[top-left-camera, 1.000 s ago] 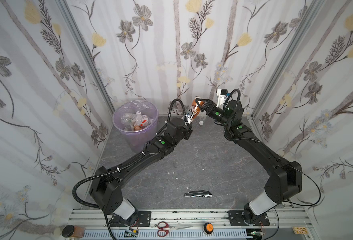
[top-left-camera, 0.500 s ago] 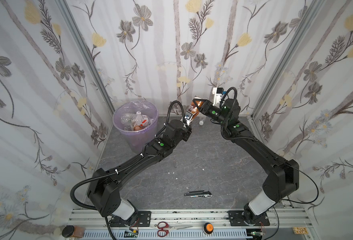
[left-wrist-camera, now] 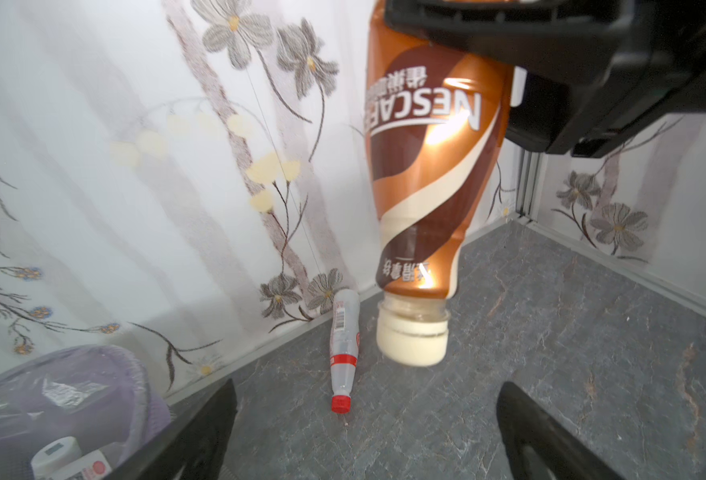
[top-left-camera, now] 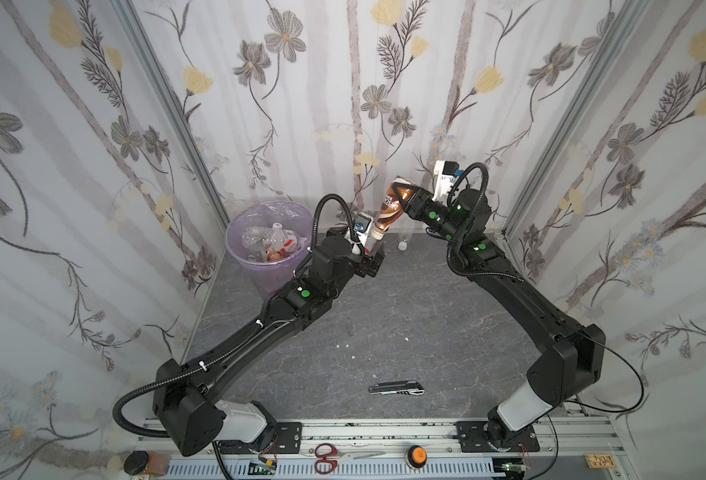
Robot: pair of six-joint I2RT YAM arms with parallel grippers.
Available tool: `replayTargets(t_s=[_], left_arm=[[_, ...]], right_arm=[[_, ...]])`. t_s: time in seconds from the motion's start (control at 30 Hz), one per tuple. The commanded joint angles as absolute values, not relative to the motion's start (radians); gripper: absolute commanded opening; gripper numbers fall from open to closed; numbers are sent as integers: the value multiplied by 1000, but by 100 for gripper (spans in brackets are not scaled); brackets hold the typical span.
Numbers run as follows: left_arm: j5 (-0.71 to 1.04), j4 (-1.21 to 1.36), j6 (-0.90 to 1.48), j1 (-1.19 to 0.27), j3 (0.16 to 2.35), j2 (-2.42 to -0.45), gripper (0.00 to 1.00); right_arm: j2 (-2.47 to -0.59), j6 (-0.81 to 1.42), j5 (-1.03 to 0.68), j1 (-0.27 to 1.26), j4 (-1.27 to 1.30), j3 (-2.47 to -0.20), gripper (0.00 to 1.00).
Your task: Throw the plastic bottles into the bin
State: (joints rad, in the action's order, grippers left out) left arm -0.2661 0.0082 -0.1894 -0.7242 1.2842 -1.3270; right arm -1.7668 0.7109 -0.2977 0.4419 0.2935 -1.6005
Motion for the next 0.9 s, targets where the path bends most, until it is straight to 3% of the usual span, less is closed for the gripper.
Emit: replayTargets(t_s=[0.0,0.23,0.43,0.57,0.7,0.77,0.8,0.87], left_arm=[[-277,15,-138,-670,1331,-1263,100],[3,-12,194,-356,1360,-1112,100],[59,-12,300,-241,1348,-1034,100],[72,-12,349,-173,1321,-986,100],[121,-12,375,-113,1261,-962,100],[135,-12,384,-91,1237,-953,100],[147,-13,388,-79,1227,-950,100],[170,-12,394,-55,1216,-942,100]], right_arm=[[-1732,639,-235,446,378,-1637,41],[-1607,496,-129,494,689,-1575,45],[-1635,498,-20,550,870,-1602,45],[-1782,502,-9,605,833,-1743,45],[-2066,543,-60,677,652,-2011,46],[-2215,545,-76,717,524,-2157,52],[-2283,537,-70,735,459,-2222,61],[-2379,534,-95,756,350,-2333,65]])
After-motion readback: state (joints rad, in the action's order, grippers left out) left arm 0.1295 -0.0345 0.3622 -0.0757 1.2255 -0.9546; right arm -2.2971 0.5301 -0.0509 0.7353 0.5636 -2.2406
